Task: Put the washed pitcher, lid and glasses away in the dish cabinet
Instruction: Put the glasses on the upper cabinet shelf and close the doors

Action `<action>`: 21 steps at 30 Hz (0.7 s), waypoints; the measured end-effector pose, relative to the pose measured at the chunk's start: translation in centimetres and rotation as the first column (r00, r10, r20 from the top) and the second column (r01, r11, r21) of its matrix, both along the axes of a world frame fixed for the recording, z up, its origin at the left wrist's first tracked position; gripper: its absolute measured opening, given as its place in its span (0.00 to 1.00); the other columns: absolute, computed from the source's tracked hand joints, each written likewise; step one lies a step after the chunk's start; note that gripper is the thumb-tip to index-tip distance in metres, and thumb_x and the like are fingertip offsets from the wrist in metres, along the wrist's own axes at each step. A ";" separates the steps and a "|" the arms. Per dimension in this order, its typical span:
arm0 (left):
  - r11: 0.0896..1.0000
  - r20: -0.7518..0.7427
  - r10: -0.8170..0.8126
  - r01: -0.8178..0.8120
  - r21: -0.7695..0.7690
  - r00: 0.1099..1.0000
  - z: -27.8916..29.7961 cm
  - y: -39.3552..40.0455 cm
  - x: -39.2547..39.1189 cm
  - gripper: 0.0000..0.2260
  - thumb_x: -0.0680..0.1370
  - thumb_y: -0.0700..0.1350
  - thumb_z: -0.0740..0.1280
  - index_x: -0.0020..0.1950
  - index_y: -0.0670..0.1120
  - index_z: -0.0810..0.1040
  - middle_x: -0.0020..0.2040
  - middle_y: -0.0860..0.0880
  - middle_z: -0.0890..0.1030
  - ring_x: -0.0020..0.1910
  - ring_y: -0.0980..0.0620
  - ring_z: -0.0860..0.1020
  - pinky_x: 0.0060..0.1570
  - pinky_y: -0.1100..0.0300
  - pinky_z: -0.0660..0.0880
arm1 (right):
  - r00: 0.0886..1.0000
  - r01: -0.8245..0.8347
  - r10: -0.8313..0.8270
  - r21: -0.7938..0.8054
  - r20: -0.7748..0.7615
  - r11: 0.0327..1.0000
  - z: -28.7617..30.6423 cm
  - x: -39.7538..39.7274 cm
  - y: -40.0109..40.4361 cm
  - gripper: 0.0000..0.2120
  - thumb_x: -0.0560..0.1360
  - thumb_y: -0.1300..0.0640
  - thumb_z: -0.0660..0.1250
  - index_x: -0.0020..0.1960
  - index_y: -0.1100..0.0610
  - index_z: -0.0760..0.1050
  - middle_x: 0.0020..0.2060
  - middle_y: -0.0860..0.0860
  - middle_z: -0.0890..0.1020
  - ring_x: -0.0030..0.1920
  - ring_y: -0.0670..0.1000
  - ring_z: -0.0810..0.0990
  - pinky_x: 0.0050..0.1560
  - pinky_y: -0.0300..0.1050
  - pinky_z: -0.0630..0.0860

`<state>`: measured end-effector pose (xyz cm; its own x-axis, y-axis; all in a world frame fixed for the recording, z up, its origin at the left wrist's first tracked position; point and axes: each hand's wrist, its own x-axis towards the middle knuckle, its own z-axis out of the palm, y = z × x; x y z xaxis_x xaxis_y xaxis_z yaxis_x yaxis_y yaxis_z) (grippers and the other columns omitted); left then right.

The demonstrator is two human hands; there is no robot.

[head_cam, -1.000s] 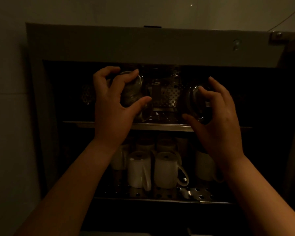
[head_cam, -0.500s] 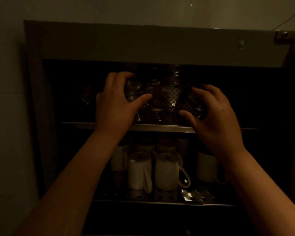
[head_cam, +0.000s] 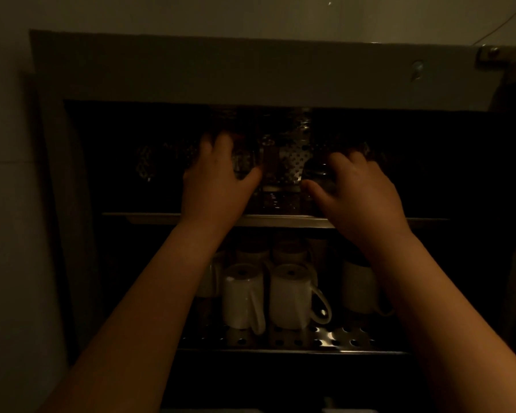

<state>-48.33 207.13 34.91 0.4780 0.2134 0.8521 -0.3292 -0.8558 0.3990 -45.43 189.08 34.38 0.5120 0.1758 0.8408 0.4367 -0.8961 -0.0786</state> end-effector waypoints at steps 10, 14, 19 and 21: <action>0.997 -0.161 0.038 -0.027 0.068 0.986 -0.1 0.6 0.3 0.30 0.77 0.54 0.64 0.76 0.48 0.57 0.73 0.41 0.59 0.66 0.39 0.68 0.59 0.51 0.70 | 1.000 -0.016 0.016 0.020 0.008 1.000 -1.2 -0.7 0.6 0.25 0.77 0.44 0.59 0.69 0.56 0.65 0.63 0.60 0.70 0.64 0.60 0.66 0.61 0.53 0.65; 0.945 -0.003 0.166 -0.159 0.285 0.986 -2.1 0.2 -0.4 0.26 0.79 0.56 0.58 0.75 0.49 0.59 0.76 0.42 0.57 0.72 0.40 0.60 0.66 0.44 0.64 | 0.989 -0.051 0.060 -0.069 0.136 0.996 -3.1 -1.6 1.8 0.25 0.77 0.43 0.51 0.67 0.56 0.70 0.65 0.58 0.72 0.69 0.62 0.64 0.67 0.61 0.60; 0.827 0.043 0.214 -0.204 0.524 0.976 -4.6 -0.5 -0.7 0.23 0.79 0.56 0.50 0.68 0.49 0.72 0.74 0.44 0.65 0.75 0.40 0.57 0.64 0.42 0.64 | 0.992 -0.024 0.041 -0.140 0.120 0.990 -4.0 -1.3 1.6 0.28 0.77 0.43 0.46 0.62 0.57 0.75 0.66 0.58 0.73 0.70 0.62 0.63 0.69 0.62 0.55; 0.811 0.049 0.222 -0.212 0.545 0.974 -4.9 -0.5 -0.8 0.23 0.79 0.56 0.50 0.63 0.48 0.76 0.71 0.44 0.69 0.74 0.40 0.59 0.63 0.42 0.65 | 0.990 -0.013 0.034 -0.155 0.136 0.988 -4.1 -1.1 1.3 0.27 0.78 0.43 0.47 0.60 0.57 0.77 0.65 0.58 0.73 0.70 0.62 0.63 0.69 0.62 0.56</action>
